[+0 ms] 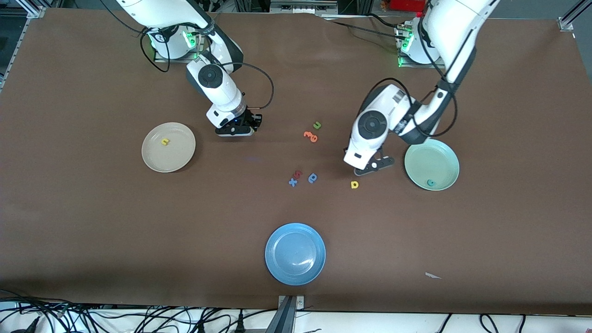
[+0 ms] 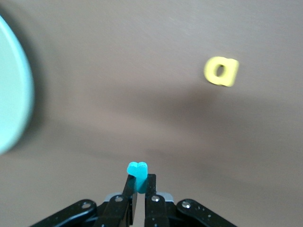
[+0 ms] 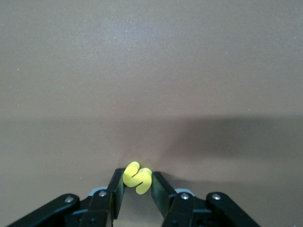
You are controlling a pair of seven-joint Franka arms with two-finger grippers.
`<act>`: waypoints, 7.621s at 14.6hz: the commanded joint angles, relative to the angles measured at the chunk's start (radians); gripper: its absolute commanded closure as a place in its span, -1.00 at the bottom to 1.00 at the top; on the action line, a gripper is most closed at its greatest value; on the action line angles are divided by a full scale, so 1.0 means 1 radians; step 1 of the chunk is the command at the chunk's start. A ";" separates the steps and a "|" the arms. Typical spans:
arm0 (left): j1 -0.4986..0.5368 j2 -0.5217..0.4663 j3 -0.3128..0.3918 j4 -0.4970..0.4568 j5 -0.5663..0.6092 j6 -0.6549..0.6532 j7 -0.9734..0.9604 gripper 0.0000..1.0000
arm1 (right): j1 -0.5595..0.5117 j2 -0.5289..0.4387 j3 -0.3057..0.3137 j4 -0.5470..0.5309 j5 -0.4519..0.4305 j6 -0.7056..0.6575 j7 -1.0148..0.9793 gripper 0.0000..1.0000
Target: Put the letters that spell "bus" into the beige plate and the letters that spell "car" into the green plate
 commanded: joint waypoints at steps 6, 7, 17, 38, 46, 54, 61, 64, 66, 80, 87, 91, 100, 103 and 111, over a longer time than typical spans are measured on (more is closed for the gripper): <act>0.306 -0.045 -0.007 0.017 0.077 -0.112 0.714 1.00 | -0.003 -0.122 -0.064 0.045 -0.042 -0.227 -0.071 1.00; 0.324 -0.042 -0.007 0.017 0.086 -0.111 0.752 0.97 | -0.014 -0.159 -0.078 0.054 -0.032 -0.292 -0.131 1.00; 0.244 0.102 -0.011 0.210 -0.040 -0.099 0.562 -1.00 | -0.368 -0.263 -0.092 0.039 0.115 -0.480 -0.869 1.00; -0.002 0.237 -0.004 0.184 0.088 0.286 -0.033 -0.56 | -0.140 -0.078 0.152 -0.102 0.120 0.014 -0.027 -1.00; 0.009 0.260 -0.001 0.202 0.095 0.285 -0.007 -0.07 | -0.107 -0.076 0.152 -0.188 0.121 0.108 -0.024 -0.93; 0.007 0.265 -0.001 0.202 0.097 0.285 -0.005 0.70 | -0.094 -0.067 0.149 -0.195 0.117 0.119 -0.029 0.77; 0.110 0.202 -0.004 0.219 0.095 0.083 0.260 0.76 | -0.111 -0.272 0.016 -0.155 0.104 -0.213 -0.311 1.00; 0.179 0.148 -0.007 0.205 0.094 -0.055 0.444 0.77 | -0.114 -0.354 -0.153 -0.130 0.116 -0.361 -0.658 1.00; 0.211 0.125 -0.007 0.193 0.094 -0.114 0.528 0.77 | -0.114 -0.366 -0.215 -0.121 0.118 -0.392 -0.777 1.00; 0.335 0.098 -0.004 0.288 0.103 -0.342 0.796 -1.00 | -0.203 -0.305 -0.278 0.148 0.120 -0.640 -0.899 -1.00; 0.398 0.070 -0.010 0.393 -0.015 -0.418 0.777 -1.00 | -0.256 -0.338 -0.288 0.457 0.121 -0.990 -0.892 -1.00; 0.301 -0.080 0.148 0.350 -0.137 -0.416 0.786 -1.00 | -0.258 -0.361 -0.321 0.607 0.126 -1.160 -0.891 -1.00; 0.128 -0.456 0.363 0.213 -0.247 -0.412 0.805 -1.00 | -0.259 -0.349 -0.357 0.863 0.133 -1.363 -0.819 -1.00; 0.125 -0.464 0.364 0.215 -0.244 -0.406 0.806 -1.00 | -0.259 -0.334 -0.365 0.898 0.124 -1.383 -0.817 -1.00; 0.119 -0.473 0.377 0.218 -0.222 -0.393 0.809 -1.00 | -0.258 -0.331 -0.371 0.899 0.060 -1.385 -0.817 -1.00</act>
